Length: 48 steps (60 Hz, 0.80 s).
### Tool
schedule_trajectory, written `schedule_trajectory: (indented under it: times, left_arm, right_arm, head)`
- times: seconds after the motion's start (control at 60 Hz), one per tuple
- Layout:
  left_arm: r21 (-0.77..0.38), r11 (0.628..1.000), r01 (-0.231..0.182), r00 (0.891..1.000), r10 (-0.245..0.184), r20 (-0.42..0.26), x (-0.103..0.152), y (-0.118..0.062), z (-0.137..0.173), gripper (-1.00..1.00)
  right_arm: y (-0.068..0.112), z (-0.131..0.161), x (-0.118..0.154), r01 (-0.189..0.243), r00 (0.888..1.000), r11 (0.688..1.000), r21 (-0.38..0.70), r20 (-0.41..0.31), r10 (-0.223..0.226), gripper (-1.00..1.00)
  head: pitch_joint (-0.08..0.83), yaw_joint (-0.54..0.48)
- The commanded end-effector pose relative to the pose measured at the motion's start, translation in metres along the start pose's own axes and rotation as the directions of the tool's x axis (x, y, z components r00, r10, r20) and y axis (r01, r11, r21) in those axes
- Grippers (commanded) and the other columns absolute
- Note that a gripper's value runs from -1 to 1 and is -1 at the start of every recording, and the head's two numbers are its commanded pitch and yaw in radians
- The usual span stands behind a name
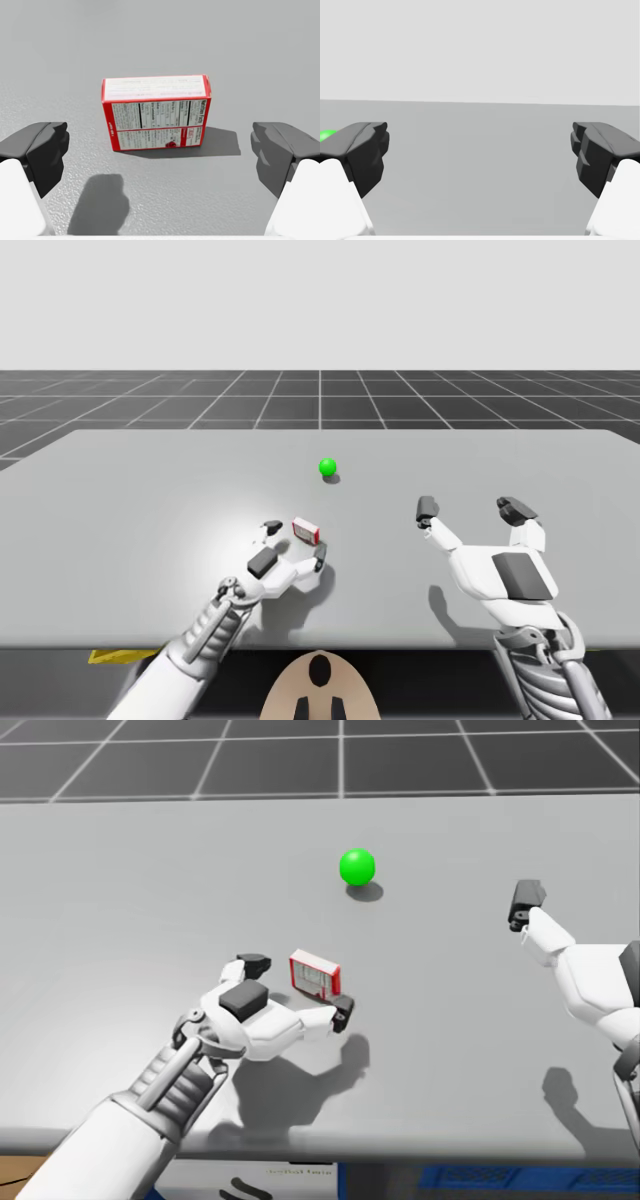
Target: Watch the red light. When it turns green, pick up the object.
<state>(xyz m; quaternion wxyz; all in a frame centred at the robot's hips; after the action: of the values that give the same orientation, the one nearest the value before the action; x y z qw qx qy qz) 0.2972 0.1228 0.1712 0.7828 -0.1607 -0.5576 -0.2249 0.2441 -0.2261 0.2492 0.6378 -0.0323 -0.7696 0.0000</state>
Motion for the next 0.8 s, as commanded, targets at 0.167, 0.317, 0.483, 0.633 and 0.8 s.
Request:
schedule_trajectory:
  times: [0.167,0.317,0.483,0.633,0.8]
  left_arm:
    - [-0.011,0.987,-0.160,0.987,0.160,-0.001,0.009,-0.047,-0.054,-1.00]
    - [0.014,0.983,-0.185,0.983,0.185,-0.020,0.007,-0.053,-0.068,-1.00]
    - [-0.005,0.981,-0.191,0.981,0.191,-0.042,0.000,-0.060,-0.069,0.79]
    - [-0.015,0.983,-0.184,0.982,0.184,-0.032,0.000,-0.063,-0.064,0.93]
    - [-0.020,0.983,-0.182,0.983,0.182,-0.027,0.001,-0.063,-0.062,0.93]
  right_arm:
    - [0.002,0.002,0.000,0.029,1.000,1.000,-0.003,-0.004,-0.029,-1.00]
    - [0.001,0.002,0.000,0.031,1.000,1.000,-0.002,-0.003,-0.031,-1.00]
    - [0.001,0.002,0.000,0.033,0.999,0.999,-0.002,-0.003,-0.033,-1.00]
    - [0.001,0.002,0.000,0.033,0.999,0.999,-0.003,-0.003,-0.033,-1.00]
    - [0.002,0.002,0.000,0.034,0.999,0.999,-0.002,-0.004,-0.034,-1.00]
  head:
    - [0.632,0.04]
    - [0.631,0.04]
    - [0.631,0.04]
    - [0.620,0.04]
    - [0.555,0.05]
